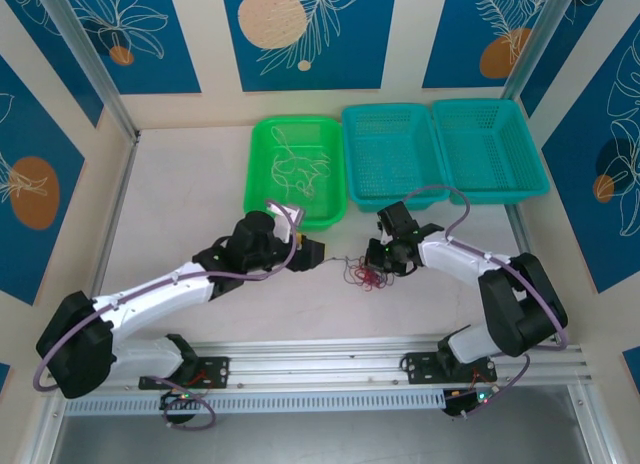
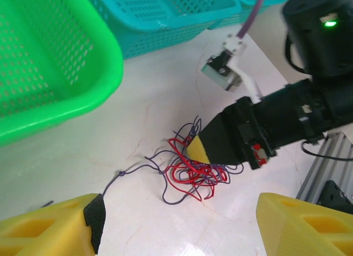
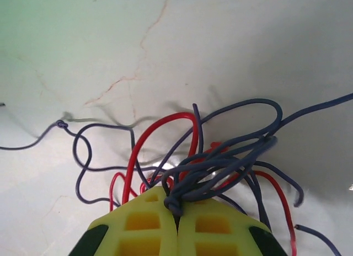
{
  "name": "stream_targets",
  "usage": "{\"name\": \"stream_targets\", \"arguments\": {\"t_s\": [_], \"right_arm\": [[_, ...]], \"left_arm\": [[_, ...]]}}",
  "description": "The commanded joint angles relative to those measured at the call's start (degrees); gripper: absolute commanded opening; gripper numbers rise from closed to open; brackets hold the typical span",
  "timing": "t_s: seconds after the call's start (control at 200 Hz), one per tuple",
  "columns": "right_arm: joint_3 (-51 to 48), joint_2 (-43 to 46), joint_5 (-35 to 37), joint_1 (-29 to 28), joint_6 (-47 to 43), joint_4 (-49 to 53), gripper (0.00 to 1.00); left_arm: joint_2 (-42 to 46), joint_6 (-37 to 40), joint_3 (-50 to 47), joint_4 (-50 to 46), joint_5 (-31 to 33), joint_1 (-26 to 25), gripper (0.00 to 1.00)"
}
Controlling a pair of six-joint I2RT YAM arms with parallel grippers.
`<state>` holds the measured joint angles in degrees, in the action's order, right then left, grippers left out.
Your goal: Untangle the cables
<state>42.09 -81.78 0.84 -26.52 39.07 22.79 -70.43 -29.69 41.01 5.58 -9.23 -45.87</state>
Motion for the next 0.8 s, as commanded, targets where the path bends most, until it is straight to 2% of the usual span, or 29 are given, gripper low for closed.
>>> {"name": "stream_targets", "arguments": {"t_s": [0.0,0.255,0.475,0.615,0.795], "right_arm": [[-0.1,4.6,-2.0,-1.5,-4.1,0.9,0.00],[-1.5,12.4,-5.0,-4.2,-6.4,0.5,0.00],[-0.9,15.3,-5.8,-5.4,-6.2,0.5,0.00],[-0.6,16.7,-8.3,-6.1,-6.1,-0.6,0.00],[-1.5,18.6,-10.4,-7.8,-5.1,-2.4,0.00]], "left_arm": [[-2.1,-8.1,-1.5,0.6,1.9,0.6,0.74],[-6.4,-22.7,-6.9,7.1,1.4,0.8,0.78],[-11.1,-34.6,-10.9,16.9,-1.4,0.9,0.89],[-15.8,-39.9,-10.7,23.3,-2.2,0.9,0.97],[-20.6,-45.9,-10.7,32.5,0.0,0.9,0.99]]}}
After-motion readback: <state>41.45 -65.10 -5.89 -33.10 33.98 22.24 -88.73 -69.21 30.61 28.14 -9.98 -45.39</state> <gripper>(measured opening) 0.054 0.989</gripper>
